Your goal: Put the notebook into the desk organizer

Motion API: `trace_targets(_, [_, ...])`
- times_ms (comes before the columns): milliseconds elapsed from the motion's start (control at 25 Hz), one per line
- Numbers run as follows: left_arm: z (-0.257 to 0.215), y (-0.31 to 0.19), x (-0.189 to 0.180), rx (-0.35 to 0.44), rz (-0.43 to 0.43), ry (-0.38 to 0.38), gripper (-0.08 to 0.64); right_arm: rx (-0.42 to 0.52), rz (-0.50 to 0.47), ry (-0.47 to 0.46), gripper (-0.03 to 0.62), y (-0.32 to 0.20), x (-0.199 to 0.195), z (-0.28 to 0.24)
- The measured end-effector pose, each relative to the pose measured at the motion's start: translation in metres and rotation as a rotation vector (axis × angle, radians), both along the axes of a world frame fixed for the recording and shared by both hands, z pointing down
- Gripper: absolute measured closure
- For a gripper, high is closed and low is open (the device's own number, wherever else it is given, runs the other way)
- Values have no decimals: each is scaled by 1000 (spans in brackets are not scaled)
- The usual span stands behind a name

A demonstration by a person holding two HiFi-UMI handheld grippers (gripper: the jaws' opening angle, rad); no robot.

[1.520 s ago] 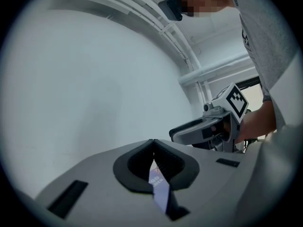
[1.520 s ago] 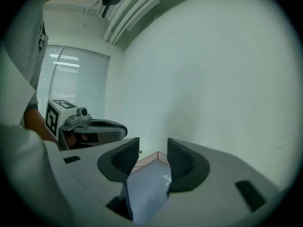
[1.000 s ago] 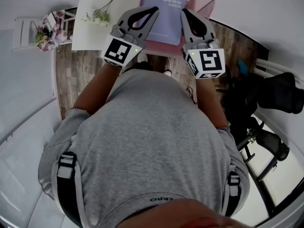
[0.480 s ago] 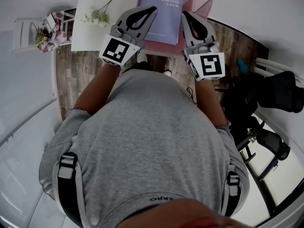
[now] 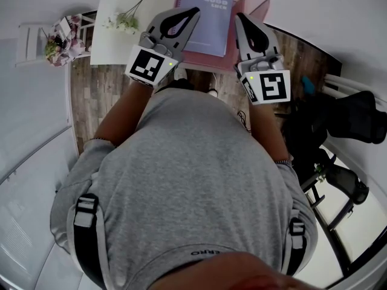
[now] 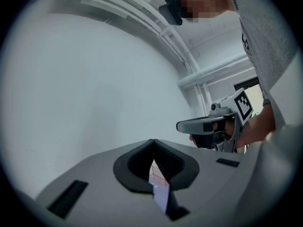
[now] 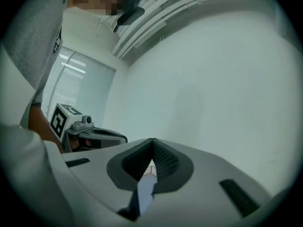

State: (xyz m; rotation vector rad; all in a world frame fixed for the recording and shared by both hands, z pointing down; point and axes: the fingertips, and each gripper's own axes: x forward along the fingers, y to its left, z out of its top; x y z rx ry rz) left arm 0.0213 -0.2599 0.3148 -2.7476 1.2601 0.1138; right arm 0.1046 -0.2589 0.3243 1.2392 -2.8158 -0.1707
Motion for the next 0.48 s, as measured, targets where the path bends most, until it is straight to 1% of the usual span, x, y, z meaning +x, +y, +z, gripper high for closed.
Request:
trace_targets(120, [3, -1, -1, -3, 2, -18, 541, -1, 4, -2, 586, -1, 1, 1])
trace_targets(280, [4, 1, -2, -18, 3, 0, 541, 12, 19, 2, 586, 0, 4, 2])
trace_targets(480, [2, 3, -1, -18, 7, 2, 541, 16, 23, 3, 586, 2, 4, 2])
